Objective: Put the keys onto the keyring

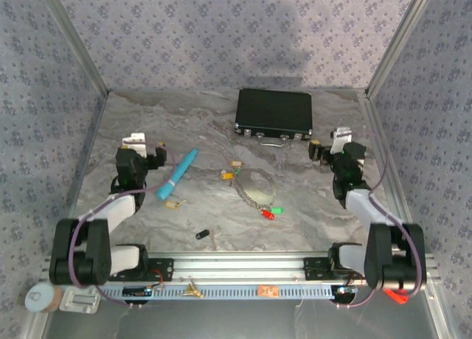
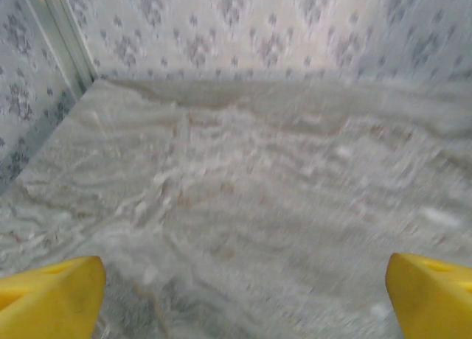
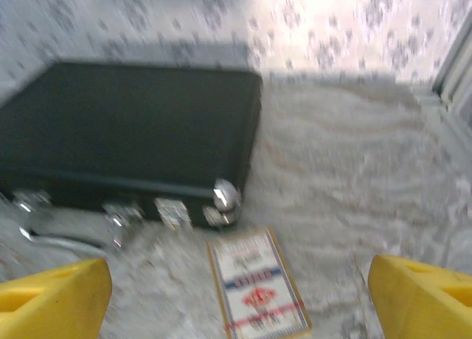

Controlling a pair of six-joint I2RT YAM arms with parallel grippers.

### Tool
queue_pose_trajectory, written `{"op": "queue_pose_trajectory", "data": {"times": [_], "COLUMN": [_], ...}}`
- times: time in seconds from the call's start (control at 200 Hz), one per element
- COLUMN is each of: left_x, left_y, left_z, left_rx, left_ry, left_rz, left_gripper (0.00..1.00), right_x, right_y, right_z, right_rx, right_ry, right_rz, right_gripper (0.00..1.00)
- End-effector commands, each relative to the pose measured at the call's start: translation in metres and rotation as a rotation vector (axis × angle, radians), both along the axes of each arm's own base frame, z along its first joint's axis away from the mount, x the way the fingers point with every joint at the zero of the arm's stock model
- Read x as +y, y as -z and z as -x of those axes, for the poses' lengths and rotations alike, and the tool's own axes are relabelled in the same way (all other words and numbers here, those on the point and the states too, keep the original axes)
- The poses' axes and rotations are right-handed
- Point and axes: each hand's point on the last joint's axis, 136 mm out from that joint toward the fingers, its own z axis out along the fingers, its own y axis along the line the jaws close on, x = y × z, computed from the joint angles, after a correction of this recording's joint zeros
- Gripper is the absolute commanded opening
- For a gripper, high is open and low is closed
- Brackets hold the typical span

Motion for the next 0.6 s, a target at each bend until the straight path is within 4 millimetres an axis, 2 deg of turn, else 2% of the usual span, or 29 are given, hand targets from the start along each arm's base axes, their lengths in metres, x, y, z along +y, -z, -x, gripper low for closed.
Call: {"op": "queue_pose_trajectory", "data": {"times": [0.0,0.11,0.215,0.375,0.45,0.595], "left_x": [-0.007,-0.021,-0.047,-0.090,-0.108,-0.135], "left_y": [-0.025,-0.034,-0.034,-0.016,-0.003,0.021], "left_z": [0.001,0.006,0.015,0.038,0.049,0.072], "left_rx": [0.022,0.086,0.136,0.242,0.296,0.395], "left_ry": [-0.003,0.028,0.086,0.150,0.167,0.180], "left_rz": [0.135,0.230,0.292,0.351,0.372,0.436], "left_gripper": [0.95,0.93,0.93,0.92,0.91,0.89], "right_x": [0.015,0.038,0.066,0.114,0.130,0.154], "right_y": [-0.003,0.003,0.011,0.030,0.041,0.057], "right_z": [0.015,0.031,0.051,0.083,0.095,0.113], "right_rx": [0.120,0.273,0.424,0.613,0.689,0.802], "right_ry": [0.018,0.019,-0.013,-0.109,-0.112,-0.121], "right_rz": [-0.108,-0.181,-0.205,-0.204,-0.210,-0.162], "right_gripper": [0.91,0.90,0.87,0.78,0.71,0.67]}}
